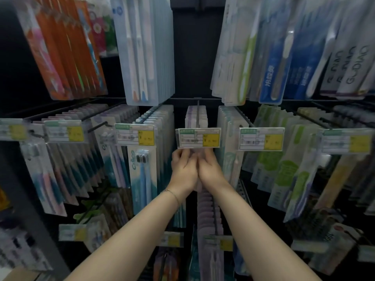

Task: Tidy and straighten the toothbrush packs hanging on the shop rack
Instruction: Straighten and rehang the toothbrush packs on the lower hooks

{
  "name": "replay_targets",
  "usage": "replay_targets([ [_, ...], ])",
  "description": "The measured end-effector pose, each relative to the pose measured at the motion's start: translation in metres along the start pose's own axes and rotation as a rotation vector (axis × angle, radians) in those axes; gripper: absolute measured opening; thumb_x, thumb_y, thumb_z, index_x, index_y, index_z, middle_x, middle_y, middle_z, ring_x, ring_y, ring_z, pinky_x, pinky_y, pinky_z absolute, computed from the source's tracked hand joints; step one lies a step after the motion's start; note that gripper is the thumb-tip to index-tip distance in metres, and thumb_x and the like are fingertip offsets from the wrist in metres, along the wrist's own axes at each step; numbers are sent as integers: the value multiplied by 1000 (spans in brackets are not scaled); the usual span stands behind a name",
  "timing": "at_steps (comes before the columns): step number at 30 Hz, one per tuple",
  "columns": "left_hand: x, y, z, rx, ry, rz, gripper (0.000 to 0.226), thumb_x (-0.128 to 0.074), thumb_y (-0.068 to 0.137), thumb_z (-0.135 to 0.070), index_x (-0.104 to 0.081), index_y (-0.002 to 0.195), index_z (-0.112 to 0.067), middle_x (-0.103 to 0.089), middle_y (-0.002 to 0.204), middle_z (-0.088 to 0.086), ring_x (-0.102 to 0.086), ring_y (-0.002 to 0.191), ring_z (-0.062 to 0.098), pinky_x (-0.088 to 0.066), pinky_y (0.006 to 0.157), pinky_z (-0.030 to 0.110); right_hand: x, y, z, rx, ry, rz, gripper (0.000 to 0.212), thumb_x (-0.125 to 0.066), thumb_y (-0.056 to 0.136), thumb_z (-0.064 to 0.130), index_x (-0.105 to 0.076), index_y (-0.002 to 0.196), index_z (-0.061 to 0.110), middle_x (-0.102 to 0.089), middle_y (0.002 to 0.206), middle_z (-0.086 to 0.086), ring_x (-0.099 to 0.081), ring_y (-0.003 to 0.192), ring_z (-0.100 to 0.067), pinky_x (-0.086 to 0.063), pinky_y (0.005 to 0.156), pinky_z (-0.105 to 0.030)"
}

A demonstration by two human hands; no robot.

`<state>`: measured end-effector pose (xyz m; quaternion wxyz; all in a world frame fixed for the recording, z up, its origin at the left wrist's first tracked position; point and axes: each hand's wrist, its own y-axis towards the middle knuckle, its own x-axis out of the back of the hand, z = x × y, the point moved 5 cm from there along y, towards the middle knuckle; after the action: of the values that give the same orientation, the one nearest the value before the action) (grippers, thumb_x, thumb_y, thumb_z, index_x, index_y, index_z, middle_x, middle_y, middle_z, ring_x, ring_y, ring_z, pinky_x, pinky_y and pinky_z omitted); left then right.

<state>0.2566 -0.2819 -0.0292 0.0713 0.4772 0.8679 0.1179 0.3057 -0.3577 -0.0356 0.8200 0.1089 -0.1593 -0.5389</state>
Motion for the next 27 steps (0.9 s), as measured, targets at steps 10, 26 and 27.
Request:
replay_targets([
  [10,-5,-36,-24,-163,153,-23,16,-45,103,-18,-51,118,-17,-45,122,2,-49,108,7,-35,90,8,32,-51,30,-38,-82,-165,46,-47,102,23,-41,148,22,-37,154,1,-34,141,-11,-27,118,-33],
  [26,-80,-47,4,-9,173,393,51,-29,106,-44,-11,153,-46,0,163,-21,1,144,-7,0,122,31,85,-65,-16,-64,-102,-217,57,-31,106,39,0,154,41,4,163,16,8,149,-1,1,113,-24],
  [27,-83,-45,8,-7,160,391,51,-28,106,-45,-9,154,-46,1,164,-20,2,146,-5,1,123,34,85,-62,-19,-61,-93,-207,59,-30,106,39,3,154,41,7,163,15,9,149,-2,3,116,-27],
])
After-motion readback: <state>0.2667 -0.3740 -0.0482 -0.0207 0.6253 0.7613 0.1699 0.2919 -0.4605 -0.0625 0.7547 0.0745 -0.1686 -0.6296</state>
